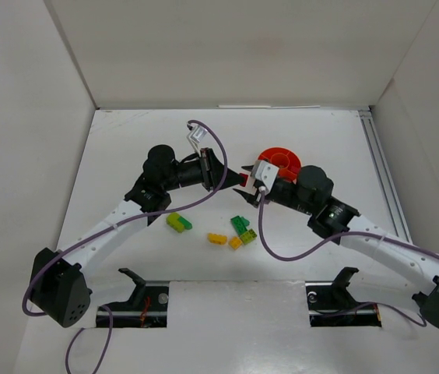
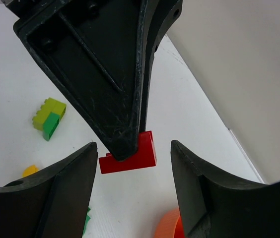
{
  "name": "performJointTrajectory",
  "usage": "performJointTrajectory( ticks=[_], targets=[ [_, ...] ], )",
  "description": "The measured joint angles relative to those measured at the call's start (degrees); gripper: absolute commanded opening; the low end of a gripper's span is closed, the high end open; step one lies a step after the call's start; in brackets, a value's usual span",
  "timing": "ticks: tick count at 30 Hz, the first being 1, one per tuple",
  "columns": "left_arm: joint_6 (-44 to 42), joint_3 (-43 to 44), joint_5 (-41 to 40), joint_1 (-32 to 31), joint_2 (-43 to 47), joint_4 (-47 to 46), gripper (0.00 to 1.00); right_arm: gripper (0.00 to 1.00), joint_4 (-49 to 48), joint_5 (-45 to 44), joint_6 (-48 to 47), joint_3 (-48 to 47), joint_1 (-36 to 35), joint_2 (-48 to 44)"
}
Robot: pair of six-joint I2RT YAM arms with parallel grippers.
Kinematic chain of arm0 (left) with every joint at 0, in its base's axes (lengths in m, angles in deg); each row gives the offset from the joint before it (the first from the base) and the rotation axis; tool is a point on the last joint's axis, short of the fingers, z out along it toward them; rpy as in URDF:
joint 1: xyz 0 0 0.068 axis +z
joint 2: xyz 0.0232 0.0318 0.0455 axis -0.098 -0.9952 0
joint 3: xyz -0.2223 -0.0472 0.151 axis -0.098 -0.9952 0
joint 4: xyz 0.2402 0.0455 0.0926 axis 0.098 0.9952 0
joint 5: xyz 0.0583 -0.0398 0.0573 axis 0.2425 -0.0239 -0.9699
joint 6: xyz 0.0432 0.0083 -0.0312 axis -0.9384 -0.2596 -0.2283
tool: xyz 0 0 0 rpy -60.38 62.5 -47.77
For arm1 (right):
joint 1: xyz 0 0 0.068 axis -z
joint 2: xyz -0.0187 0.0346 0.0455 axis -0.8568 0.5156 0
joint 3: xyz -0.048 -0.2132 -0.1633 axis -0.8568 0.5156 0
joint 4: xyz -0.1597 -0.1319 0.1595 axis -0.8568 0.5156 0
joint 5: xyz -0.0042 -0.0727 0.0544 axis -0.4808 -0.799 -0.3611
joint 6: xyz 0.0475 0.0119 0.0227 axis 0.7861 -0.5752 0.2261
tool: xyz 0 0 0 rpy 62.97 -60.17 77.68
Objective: Sort the legos into containers by color
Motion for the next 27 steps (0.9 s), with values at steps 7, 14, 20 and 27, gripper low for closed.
performJointTrajectory(
  ticks=[7,14,20,27],
  targets=[
    [0.0,0.0,0.1,0.0,0.0,0.0,0.22,0.66,0.4,-1.3,-0.2,0.0,0.0,-2.3],
    [0.0,0.0,0.1,0.0,0.0,0.0,0.22,0.56,0.4,-2.3,-0.3,0.0,-0.1,-4.3],
    [0.0,0.0,0.1,0.0,0.0,0.0,0.22,0.55,0.4,-2.4,-0.2,0.0,-0.1,-4.0],
    [0.0,0.0,0.1,0.0,0.0,0.0,0.22,0.57,0.4,-2.7,0.0,0.0,-0.1,-3.8]
  ],
)
